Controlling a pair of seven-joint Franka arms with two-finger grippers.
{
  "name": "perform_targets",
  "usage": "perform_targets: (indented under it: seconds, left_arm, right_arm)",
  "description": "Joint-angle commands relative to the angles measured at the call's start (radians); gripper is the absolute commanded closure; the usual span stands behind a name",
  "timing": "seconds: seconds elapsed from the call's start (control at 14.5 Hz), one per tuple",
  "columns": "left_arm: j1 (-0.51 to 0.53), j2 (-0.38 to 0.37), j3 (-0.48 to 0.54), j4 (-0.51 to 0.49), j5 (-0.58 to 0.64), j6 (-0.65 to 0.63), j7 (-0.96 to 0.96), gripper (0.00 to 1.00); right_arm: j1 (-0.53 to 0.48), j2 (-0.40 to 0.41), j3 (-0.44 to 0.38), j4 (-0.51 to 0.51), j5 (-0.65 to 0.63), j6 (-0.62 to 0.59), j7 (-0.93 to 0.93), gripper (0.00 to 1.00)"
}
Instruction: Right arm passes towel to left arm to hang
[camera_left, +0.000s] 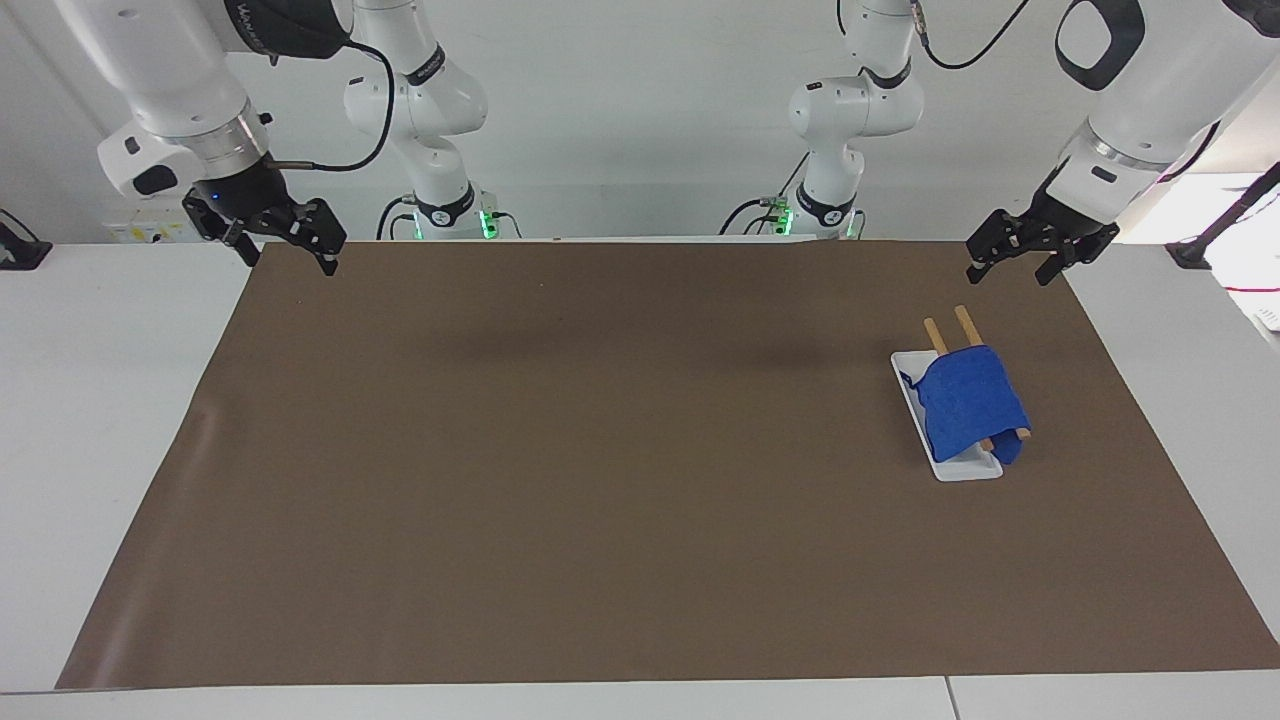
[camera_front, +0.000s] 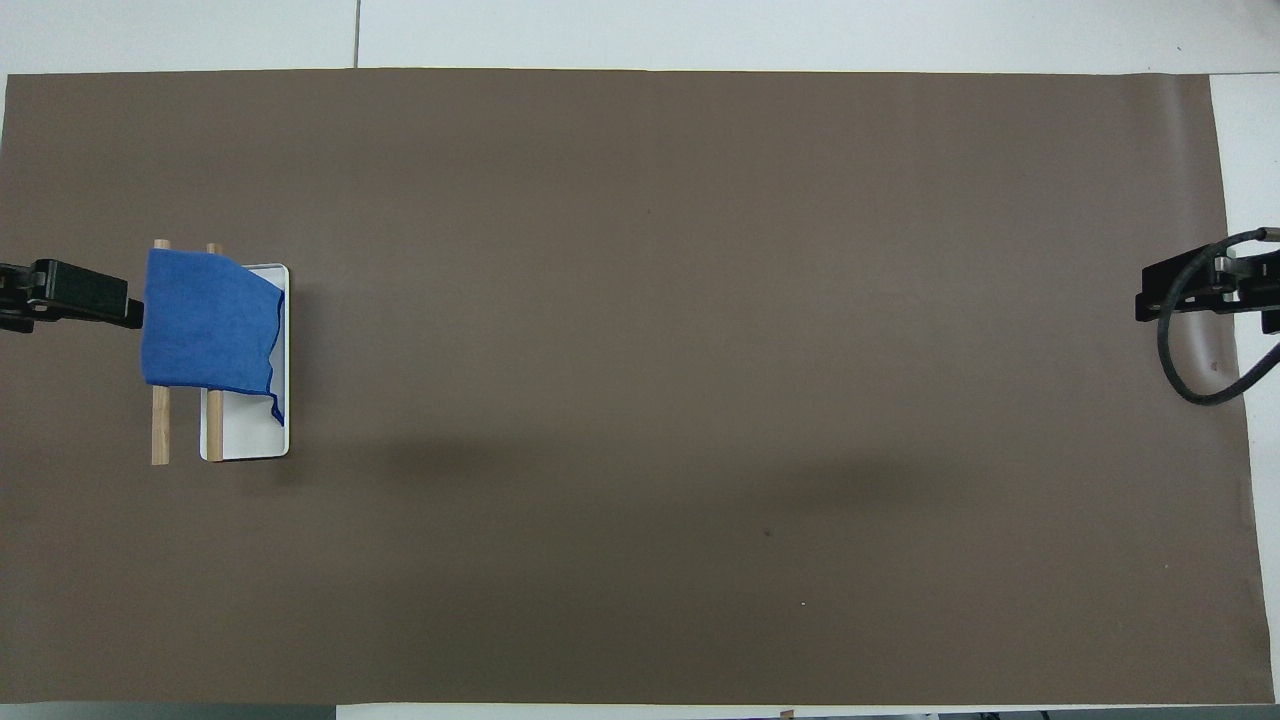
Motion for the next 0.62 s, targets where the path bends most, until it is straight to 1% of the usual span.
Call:
perform_targets:
  seconds: [0.0,0.55]
  left_arm:
    - [0.005,-0.006,0.001,-0.005,-0.001,0.005,-0.011,0.00]
    - [0.003,-0.011,0.000,-0.005,-0.001,0.005,-0.013,0.00]
  right_arm:
    - [-0.005,-0.018,0.006,-0.016,0.003,-0.003,-0.015,0.00]
    - [-0.003,-0.018,0.007,-0.016,0.003,0.001,-0.016,0.00]
